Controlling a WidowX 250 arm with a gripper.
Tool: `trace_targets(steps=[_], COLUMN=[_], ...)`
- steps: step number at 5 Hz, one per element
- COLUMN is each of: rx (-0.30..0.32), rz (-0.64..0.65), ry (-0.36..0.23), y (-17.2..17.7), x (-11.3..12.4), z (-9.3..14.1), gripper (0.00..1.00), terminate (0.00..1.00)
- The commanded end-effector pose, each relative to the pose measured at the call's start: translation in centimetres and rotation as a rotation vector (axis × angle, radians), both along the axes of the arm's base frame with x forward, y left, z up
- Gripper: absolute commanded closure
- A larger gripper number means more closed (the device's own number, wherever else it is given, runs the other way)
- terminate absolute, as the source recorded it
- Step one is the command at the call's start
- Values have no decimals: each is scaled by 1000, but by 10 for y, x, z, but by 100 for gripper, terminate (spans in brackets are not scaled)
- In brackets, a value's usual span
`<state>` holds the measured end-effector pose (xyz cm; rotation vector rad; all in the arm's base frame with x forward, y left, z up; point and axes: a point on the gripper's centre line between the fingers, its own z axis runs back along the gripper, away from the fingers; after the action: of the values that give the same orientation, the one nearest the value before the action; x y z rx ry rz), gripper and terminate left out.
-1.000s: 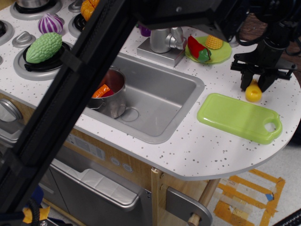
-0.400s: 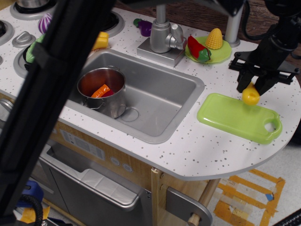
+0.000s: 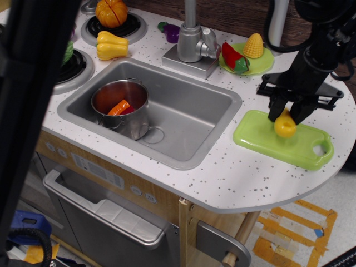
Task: Put knife on cutting board
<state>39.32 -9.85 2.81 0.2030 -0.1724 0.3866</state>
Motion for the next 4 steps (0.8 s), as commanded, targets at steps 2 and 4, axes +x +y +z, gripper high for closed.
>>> trace_targets(steps=[2, 4], rx=[-74, -74], rz=[-9, -9], ry=[-115, -115], y=[-9, -9], x=[-9, -9], z=[30, 30], gripper=[0, 0], terminate=[0, 0])
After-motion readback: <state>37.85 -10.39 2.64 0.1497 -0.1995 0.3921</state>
